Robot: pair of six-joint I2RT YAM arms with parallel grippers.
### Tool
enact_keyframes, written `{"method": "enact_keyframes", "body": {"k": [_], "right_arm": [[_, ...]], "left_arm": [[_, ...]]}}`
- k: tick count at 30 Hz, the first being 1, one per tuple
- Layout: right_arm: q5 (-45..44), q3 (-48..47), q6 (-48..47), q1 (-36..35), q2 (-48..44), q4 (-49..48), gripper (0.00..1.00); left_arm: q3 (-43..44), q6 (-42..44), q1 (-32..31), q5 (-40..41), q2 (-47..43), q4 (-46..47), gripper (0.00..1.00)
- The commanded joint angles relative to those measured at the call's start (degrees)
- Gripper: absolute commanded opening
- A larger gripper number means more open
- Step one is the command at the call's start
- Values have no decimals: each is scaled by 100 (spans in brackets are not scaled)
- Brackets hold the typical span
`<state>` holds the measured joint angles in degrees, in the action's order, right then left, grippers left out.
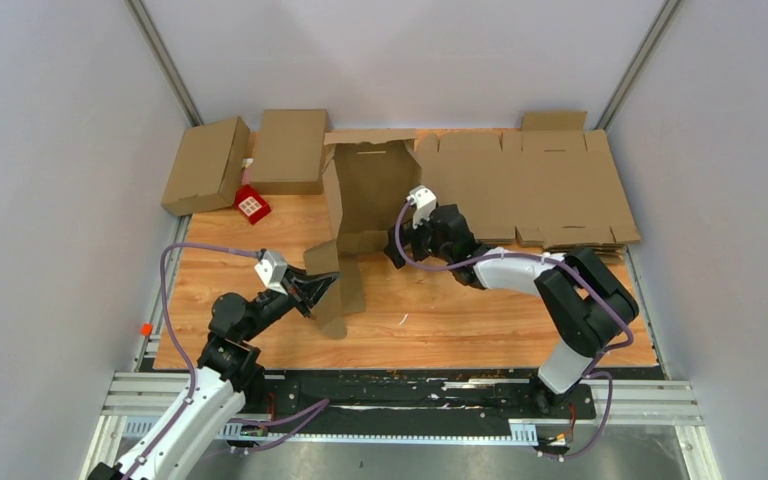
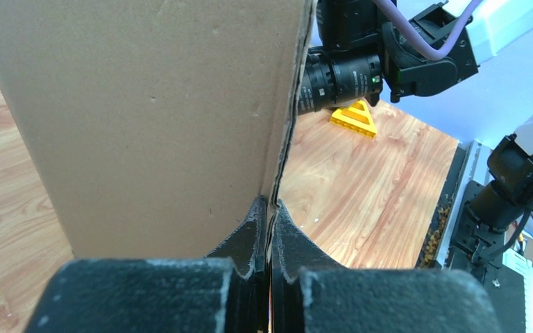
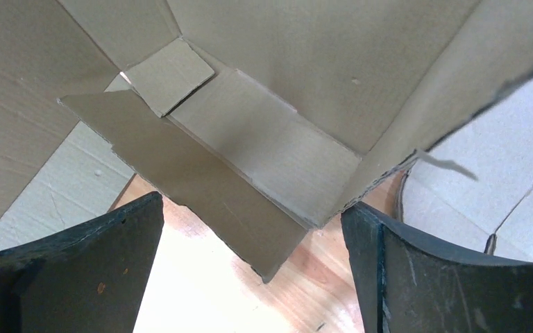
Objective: Fold the paper box
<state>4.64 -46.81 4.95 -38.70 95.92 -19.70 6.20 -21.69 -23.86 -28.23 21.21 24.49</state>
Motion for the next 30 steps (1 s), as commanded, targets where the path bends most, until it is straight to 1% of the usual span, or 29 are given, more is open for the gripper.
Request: {"method": "enact_keyframes", "body": {"k": [1, 8, 14, 20, 24, 30], "right_arm": [[1040, -9, 243, 343, 170, -624, 100], [1271, -404, 124, 513, 504, -407, 100], [2054, -287, 156, 698, 603, -842, 100], [2705, -291, 72, 955, 645, -862, 100], [2611, -379, -327, 956, 665, -512, 100], [2334, -549, -543, 906, 798, -160, 100]], "left_arm": [[156, -52, -5, 40, 62, -352, 0], [231, -81, -5, 54, 286, -270, 0], [259, -106, -5, 76, 312, -278, 0], [296, -138, -5, 84, 356, -278, 0], [326, -142, -5, 53, 426, -278, 0], [315, -197, -5, -8, 428, -235, 0]]}}
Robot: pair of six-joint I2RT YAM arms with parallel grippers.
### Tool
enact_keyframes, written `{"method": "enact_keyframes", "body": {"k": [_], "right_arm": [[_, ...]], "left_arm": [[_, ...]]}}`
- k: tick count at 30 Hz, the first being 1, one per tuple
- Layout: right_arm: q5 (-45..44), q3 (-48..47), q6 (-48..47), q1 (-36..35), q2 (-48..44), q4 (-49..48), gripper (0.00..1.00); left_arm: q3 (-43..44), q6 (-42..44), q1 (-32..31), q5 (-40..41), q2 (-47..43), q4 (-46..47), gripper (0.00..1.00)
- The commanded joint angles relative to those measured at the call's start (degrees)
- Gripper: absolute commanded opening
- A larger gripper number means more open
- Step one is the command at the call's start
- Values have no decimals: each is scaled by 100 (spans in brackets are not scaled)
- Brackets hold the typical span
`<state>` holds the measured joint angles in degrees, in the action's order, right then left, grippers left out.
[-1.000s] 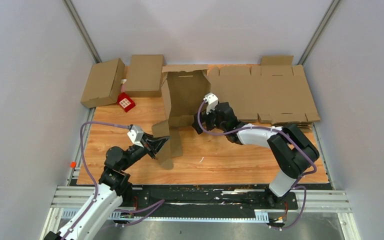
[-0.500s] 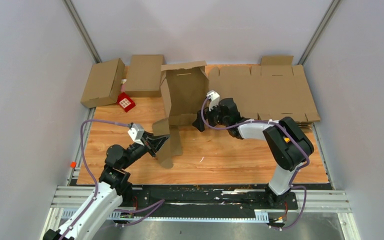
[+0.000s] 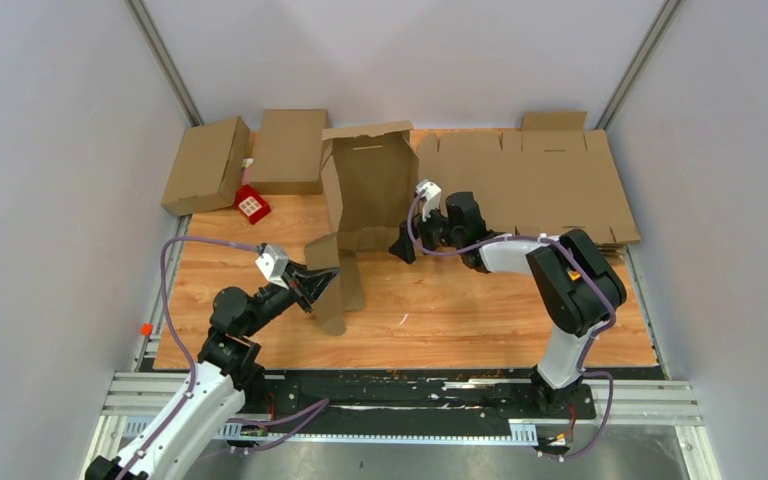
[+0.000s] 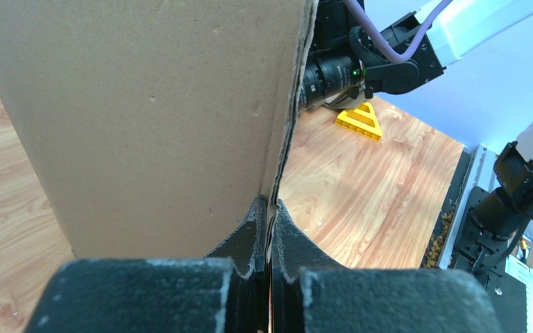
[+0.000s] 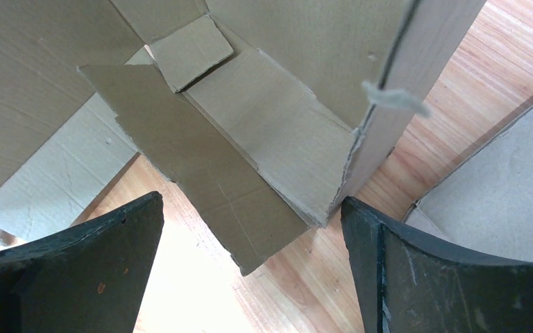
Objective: Fold the paper box
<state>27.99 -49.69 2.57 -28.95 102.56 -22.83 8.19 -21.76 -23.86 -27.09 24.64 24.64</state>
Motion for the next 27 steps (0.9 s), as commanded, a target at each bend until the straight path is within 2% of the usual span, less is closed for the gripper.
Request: {"method": "enact_keyframes", "body": {"k": [1, 6, 14, 27], "right_arm": [[-72, -289, -411, -96, 142, 219, 100], [-584, -375, -314, -188, 239, 224, 99], [-1141, -587, 145, -197, 291, 95, 77], [-1677, -1239, 781, -263, 844, 444, 62]], "left_arm": [[118, -199, -5, -121, 83, -242, 0], [131, -224, -5, -143, 106, -232, 0], [131, -224, -5, -138, 144, -223, 0], [170, -241, -5, -160, 530, -98, 0]]}}
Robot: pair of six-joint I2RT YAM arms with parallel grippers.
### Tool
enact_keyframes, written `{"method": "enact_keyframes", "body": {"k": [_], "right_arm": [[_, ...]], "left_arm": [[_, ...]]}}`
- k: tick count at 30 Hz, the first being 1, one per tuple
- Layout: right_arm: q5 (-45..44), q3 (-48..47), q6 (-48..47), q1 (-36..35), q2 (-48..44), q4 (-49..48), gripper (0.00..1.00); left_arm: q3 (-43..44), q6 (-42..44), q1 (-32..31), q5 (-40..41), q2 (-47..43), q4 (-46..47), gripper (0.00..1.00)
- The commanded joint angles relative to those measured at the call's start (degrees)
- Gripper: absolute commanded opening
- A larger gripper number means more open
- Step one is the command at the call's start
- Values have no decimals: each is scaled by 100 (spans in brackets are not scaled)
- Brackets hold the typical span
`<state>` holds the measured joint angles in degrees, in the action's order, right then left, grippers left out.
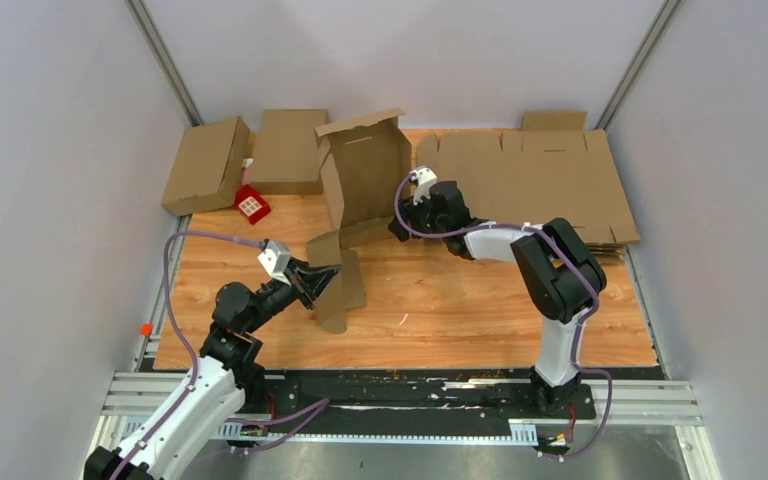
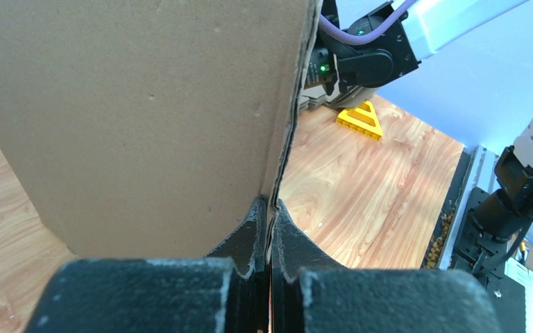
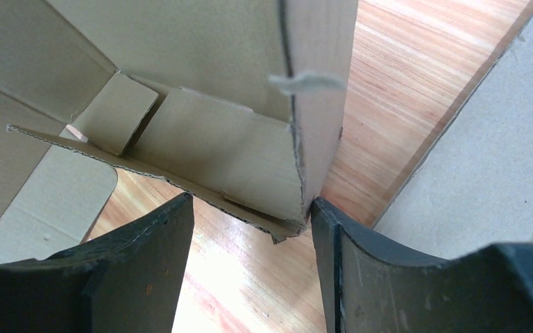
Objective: Fold the paper box
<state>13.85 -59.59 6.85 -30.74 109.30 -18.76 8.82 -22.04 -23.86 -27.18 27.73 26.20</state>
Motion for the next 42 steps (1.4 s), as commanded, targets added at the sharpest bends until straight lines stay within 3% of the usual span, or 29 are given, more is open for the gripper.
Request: {"method": "enact_keyframes", "body": {"k": [1, 12, 14, 16, 18, 36, 42], "right_arm": [[-282, -231, 462, -97, 208, -24, 62], [-1545, -692, 1026, -641, 666, 131, 65], [-1618, -580, 1153, -637, 620, -153, 72], [-1692, -554, 1165, -640, 610, -316, 86], [-1710, -724, 1023, -622, 662, -141, 91], [-236, -1064, 670, -132, 927, -876, 100], [126, -1462, 564, -46, 1207, -517, 100]], "left_arm": [[105, -213, -5, -156, 246, -240, 0], [79, -133, -5, -121, 238, -335, 0], [75, -134, -5, -121, 242, -334, 0], [71, -133, -5, -113, 242, -343, 0], [65, -133, -5, -115, 242, -337, 0], [52, -142, -5, -165, 236, -328, 0], [41, -172, -5, -203, 272, -259, 0]]}}
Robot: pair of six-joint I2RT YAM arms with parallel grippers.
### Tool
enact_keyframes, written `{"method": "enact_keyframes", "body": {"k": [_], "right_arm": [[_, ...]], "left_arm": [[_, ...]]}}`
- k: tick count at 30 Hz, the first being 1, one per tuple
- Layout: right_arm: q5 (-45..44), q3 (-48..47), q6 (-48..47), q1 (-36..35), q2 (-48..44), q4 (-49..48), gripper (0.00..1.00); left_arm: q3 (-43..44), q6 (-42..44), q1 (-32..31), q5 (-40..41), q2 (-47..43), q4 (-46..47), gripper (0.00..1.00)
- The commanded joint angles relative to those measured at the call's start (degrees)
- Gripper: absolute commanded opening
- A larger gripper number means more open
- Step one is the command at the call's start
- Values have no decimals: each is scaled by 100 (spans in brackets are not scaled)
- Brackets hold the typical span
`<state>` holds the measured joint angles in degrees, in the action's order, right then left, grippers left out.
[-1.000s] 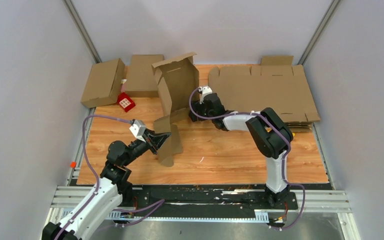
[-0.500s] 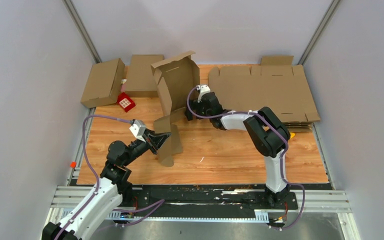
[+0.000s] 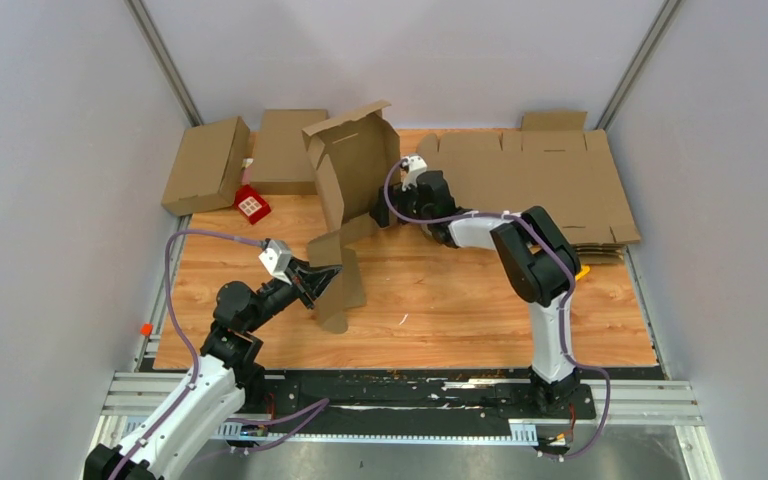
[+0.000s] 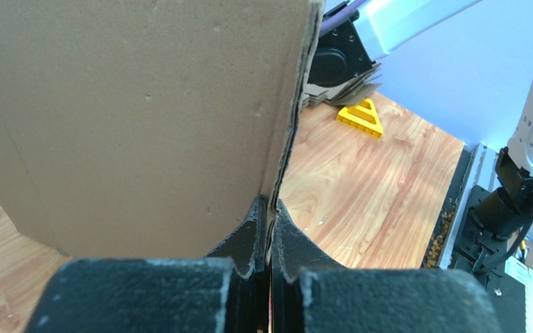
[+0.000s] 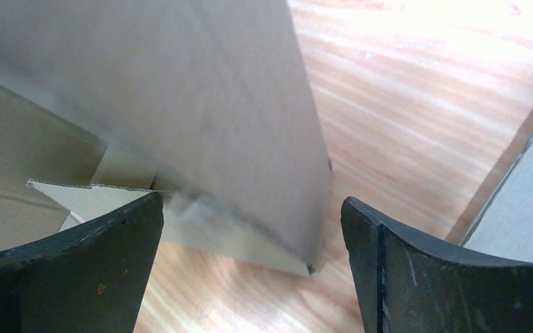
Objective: Fold the paper box
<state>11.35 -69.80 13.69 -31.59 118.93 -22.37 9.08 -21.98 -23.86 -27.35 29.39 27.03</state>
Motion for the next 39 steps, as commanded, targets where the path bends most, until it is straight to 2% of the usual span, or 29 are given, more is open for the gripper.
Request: {"method": "enact_keyframes", "body": {"k": [1, 6, 10, 15, 25, 32, 39], "right_arm": [[349, -516, -104, 35, 309, -70, 99], [93, -787, 59, 4, 470, 292, 83], [-239, -934, 11, -133, 481, 724, 81], [-964, -962, 49, -350, 456, 1260, 73], [-2039, -1988, 425, -621, 1107, 2642, 72], [-2360, -2531, 497, -736, 1427, 3371, 73], [-3274, -2743, 371, -1150, 1451, 3755, 87]], "left_arm": [[22, -187, -5, -197, 115, -331, 0], [6, -210, -9, -244, 162, -272, 0], [6, -237, -5, -276, 199, -225, 0], [15, -254, -5, -289, 169, -217, 0], [-23, -310, -5, -334, 164, -165, 0], [-46, -349, -5, -341, 159, -131, 0], [-40, -392, -5, -343, 57, -204, 0]]}}
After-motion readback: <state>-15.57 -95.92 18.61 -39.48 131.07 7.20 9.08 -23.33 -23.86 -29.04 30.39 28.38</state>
